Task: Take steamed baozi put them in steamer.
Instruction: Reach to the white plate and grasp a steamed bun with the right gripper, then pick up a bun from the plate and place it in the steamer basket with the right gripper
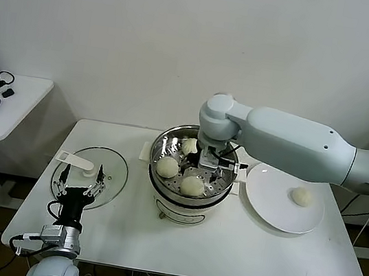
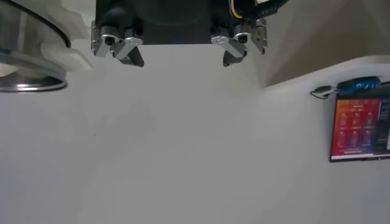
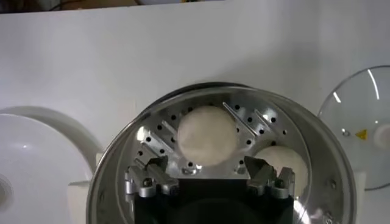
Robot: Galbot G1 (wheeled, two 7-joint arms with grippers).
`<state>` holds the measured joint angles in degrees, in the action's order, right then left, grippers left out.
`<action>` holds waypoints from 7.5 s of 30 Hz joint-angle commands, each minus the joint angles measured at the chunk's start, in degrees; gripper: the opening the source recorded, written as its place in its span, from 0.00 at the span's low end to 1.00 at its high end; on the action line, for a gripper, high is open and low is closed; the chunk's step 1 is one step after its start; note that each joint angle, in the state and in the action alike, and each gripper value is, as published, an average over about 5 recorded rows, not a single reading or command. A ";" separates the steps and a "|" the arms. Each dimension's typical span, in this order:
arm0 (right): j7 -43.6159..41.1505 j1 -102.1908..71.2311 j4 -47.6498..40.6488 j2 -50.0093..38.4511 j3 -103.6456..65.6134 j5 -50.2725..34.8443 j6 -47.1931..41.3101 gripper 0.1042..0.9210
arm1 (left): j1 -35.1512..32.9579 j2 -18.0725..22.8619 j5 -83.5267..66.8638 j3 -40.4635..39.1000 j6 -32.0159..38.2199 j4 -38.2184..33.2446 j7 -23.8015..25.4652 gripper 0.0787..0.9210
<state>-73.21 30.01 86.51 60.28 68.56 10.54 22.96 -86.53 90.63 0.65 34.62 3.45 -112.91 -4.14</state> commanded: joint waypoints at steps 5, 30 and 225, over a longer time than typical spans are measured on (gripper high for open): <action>-0.24 15.71 -3.62 -6.46 4.03 -13.86 -2.76 0.88 | -0.35 -0.80 -0.41 -0.01 -0.20 -0.77 0.07 0.88; 3.60 0.84 -26.02 -27.51 -1.19 -21.02 -21.44 0.88 | -0.21 -1.48 -0.23 -2.40 -0.25 -1.67 0.27 0.88; 4.93 -1.54 -19.76 -1.68 4.47 -28.60 -33.74 0.63 | 0.50 -0.21 1.07 -2.25 -0.01 1.01 -0.35 0.88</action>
<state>-68.41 29.95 67.63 57.77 72.48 -18.01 -10.23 -86.15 90.53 1.81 32.39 3.48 -112.03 -4.50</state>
